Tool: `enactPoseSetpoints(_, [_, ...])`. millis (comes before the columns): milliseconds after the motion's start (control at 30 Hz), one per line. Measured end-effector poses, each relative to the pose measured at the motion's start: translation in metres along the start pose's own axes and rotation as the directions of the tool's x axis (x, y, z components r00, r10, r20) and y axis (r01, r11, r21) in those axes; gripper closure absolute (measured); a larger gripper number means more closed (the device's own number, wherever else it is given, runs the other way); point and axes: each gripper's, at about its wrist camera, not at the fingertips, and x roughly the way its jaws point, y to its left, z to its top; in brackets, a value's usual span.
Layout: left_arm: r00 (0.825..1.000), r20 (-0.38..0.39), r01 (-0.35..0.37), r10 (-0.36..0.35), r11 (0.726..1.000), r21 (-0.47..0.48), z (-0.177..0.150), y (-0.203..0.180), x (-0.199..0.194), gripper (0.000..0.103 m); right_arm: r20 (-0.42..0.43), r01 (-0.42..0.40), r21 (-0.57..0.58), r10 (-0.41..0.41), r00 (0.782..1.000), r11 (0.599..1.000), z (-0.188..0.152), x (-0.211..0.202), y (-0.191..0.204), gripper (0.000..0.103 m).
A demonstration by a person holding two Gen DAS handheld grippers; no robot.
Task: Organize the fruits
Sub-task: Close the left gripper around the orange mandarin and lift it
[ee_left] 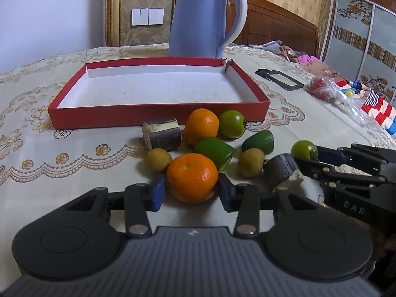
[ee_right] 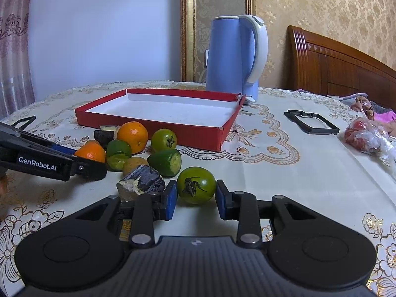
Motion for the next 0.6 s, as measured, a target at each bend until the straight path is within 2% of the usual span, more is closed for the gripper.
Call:
enactPoseSetpoints(133, [1.0,0.009,0.018,-0.018,1.0,0.006,-0.003,0.0,-0.009,0.064,-0.001,0.003,-0.001,-0.003,1.0,1.0,0.0,0.001,0.0,0.071])
enactPoseSetpoints(300, [0.997,0.072,0.008,-0.011,0.999,0.051,0.006,0.001,-0.032,0.064,-0.007,0.006,-0.008,-0.006,1.0,1.0,0.0,0.002,0.001,0.071])
enactPoseSetpoints(467, [0.986,0.162,-0.051,0.038,0.996,0.077,0.05,0.021,-0.03,0.064,-0.013,0.01,-0.011,-0.01,1.0,1.0,0.0,0.003,0.001,0.071])
enactPoseSetpoints(600, [0.973,0.2,-0.13,0.116,0.99,0.058,0.091,0.042,0.007,0.064,-0.019,0.012,-0.012,-0.012,1.0,1.0,0.0,0.004,0.002,0.071])
